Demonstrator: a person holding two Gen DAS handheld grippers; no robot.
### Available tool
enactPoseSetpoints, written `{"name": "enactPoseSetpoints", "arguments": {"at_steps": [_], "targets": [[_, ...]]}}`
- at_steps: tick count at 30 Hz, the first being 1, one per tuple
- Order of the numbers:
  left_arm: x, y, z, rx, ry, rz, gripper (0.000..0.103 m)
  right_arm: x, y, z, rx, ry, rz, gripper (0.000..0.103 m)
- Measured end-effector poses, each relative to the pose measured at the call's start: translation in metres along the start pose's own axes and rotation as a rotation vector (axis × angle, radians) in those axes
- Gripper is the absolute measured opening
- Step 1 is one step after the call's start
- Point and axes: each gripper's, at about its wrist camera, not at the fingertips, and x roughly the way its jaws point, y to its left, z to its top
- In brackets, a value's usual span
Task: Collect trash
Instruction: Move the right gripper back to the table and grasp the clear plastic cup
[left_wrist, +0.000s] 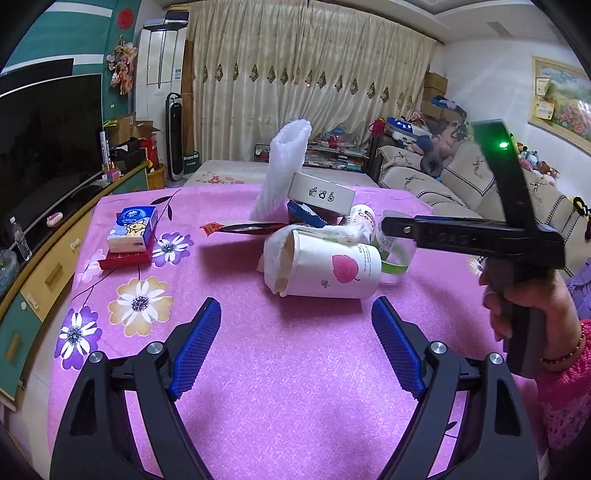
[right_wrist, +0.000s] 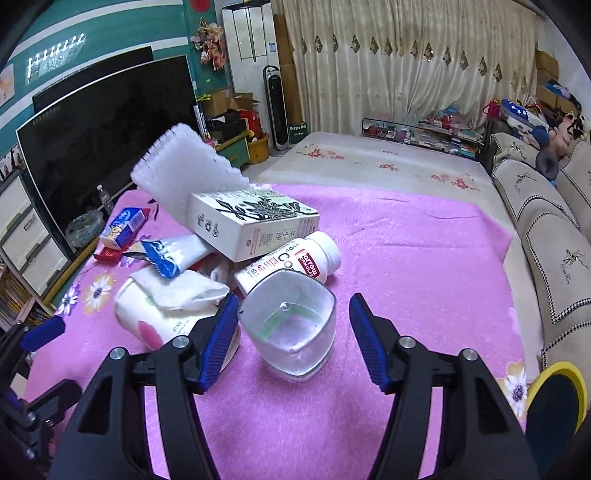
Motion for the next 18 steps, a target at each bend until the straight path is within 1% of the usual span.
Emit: {"name": "enactPoseSetpoints", "arguments": {"at_steps": [4,5,9,13,18], "targets": [[0.001,-0.002,-0.001,0.008,0.005,-0.002,0.083,0.004,0.001,-0.001,-0.015,-0.002,-0.003,0.059],[0.002,-0.002,-0.001,0.01,0.006,-0.002,0.083,0.006,0.001,-0.001,-0.015,0.004,-0.001,0.054],[0.004,-0.003,-0.002,0.016,0.009,0.003,0.083,0.005,-0.002,-0.002,0.002,0.01,0.006,0.053],[0.005,-0.003,-0.003,0.017,0.013,0.005,0.083,-0.008,-0.006,-0.004,0.023,0.005,0.011,0.053],[0.005,-0.002,-0.003,0.017,0.014,0.005,0.083,-0.039,-0.018,-0.014,0.045,-0.019,0.007,0.053]]}}
